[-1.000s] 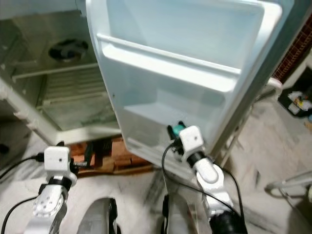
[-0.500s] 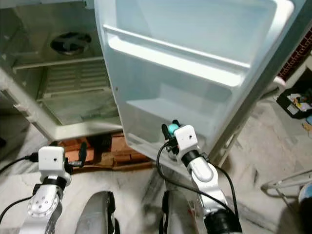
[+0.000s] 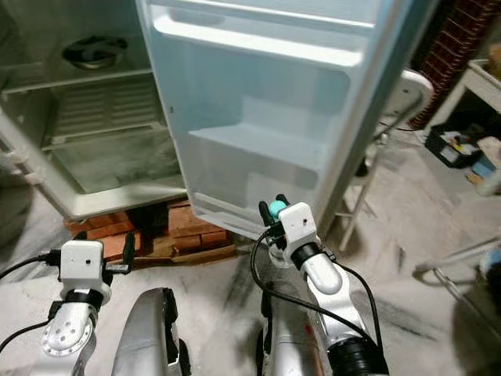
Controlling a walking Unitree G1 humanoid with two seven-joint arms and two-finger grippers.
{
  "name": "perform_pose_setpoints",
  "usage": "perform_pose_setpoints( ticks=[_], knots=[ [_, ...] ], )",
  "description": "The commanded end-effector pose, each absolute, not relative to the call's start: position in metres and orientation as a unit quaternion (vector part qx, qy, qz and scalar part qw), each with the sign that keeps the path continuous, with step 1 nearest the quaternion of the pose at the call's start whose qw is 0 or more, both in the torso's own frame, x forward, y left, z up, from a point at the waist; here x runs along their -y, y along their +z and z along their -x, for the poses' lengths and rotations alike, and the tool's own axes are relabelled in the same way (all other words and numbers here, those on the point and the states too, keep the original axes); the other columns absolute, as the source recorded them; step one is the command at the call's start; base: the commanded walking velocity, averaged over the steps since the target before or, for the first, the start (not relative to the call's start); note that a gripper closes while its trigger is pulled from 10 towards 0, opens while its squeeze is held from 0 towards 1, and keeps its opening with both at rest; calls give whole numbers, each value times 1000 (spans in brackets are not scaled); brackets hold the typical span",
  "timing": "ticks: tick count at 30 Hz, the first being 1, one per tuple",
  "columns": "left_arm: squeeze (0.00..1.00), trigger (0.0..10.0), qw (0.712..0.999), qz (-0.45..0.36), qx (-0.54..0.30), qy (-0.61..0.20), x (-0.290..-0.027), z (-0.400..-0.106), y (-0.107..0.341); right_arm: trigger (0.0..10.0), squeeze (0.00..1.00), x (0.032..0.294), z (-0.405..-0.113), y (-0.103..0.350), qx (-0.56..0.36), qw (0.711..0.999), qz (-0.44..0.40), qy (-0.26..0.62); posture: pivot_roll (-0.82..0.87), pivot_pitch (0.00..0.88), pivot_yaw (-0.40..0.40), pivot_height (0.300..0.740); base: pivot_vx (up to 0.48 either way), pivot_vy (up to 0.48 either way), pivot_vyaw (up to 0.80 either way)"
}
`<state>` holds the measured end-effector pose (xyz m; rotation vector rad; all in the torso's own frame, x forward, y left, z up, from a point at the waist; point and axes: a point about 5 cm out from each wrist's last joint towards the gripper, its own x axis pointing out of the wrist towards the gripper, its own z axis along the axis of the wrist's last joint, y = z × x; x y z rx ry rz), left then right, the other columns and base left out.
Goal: Restocking fridge
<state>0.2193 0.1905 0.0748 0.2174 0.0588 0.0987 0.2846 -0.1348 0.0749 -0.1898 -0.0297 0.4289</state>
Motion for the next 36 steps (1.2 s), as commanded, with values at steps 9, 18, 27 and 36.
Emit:
perform_pose_setpoints(
  ticks=[9,18,27,36],
  knots=[
    [0,10000,989,-121,-42,69,-197,-206,74,10000,0,88,-308,100,84,938,138,307,41,187,-9,570,0,0,0],
    [0,10000,988,-130,-44,78,-199,-197,79,10000,0,78,-338,136,147,929,158,301,71,212,-16,570,0,0,0],
    [0,10000,988,-129,-49,70,-197,-196,81,10000,0,95,-353,137,156,918,260,257,85,235,-14,570,0,0,0],
    [0,10000,989,-125,-49,65,-193,-197,84,10000,0,121,-360,111,72,918,326,213,97,245,-22,570,0,0,0]
  ],
)
